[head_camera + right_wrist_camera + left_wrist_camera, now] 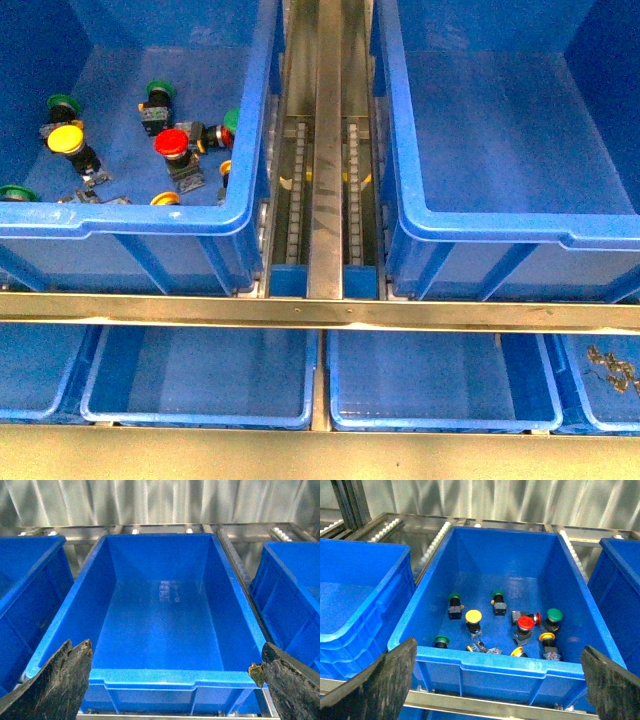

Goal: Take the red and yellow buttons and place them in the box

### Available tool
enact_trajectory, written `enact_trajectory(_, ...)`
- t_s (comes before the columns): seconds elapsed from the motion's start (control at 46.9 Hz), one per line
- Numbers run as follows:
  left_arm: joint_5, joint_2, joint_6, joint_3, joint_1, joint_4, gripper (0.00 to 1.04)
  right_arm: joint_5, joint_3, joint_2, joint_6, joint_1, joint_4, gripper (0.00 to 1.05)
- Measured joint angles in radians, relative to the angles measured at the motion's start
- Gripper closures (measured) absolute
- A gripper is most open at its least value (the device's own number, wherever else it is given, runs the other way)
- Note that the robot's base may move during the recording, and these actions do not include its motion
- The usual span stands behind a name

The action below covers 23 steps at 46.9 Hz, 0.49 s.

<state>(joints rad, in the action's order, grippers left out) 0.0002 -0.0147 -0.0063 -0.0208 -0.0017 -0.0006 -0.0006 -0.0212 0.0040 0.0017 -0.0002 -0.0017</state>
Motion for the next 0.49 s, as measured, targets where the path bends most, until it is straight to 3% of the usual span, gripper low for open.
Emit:
enact_trajectory(0.32, -0.001, 0.0, 0.0, 0.0, 0.0, 0.0, 0.08, 0.0, 0.0, 0.0, 0.0, 0.0, 0.0, 0.06)
enact_trajectory(0.405, -0.204, -0.192, -0.137, -0.119, -0.122, -0.278, 0.08, 0.003, 0.0, 0.0, 0.0, 0.0, 0.0, 0.06)
enact_trajectory(0.491, -0.24, -0.399, -0.211, -0.199, -0.203, -0.308, 0.08, 0.002, 0.0, 0.0, 0.0, 0.0, 0.0, 0.06)
